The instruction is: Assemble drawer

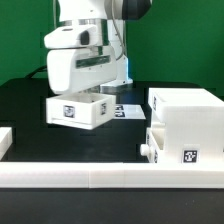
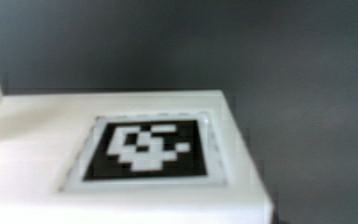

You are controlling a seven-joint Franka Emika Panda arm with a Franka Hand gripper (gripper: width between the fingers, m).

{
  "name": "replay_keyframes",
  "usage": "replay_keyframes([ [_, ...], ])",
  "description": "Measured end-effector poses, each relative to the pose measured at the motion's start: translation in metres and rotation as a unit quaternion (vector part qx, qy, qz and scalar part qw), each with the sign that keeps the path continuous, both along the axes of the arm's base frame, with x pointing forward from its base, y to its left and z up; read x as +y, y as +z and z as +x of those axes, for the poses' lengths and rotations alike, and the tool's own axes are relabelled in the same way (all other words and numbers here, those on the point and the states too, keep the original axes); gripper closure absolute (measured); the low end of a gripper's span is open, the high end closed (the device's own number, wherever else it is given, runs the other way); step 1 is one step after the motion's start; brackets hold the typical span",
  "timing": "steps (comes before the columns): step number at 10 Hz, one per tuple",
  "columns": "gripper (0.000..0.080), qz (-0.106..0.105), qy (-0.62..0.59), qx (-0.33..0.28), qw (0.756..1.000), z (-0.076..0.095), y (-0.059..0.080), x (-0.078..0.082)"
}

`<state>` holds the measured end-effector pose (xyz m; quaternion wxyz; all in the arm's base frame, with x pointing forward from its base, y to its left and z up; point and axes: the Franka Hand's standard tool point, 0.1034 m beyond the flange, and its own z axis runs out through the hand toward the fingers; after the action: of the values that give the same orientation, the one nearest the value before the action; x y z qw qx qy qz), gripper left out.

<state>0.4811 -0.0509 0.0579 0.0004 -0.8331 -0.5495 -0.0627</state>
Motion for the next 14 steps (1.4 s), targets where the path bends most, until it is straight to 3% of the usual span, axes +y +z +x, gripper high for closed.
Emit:
replay_keyframes([
  [5,0.0758,-0.016,0.116,-0.006,0.993,0.006,0.000,0.002],
  [11,0.0758,-0.007,0.140,0.041,0.989,0.044,0.012,0.019],
  [14,0.0758,-0.005,0.141,0.051,0.989,0.041,0.009,0.018],
])
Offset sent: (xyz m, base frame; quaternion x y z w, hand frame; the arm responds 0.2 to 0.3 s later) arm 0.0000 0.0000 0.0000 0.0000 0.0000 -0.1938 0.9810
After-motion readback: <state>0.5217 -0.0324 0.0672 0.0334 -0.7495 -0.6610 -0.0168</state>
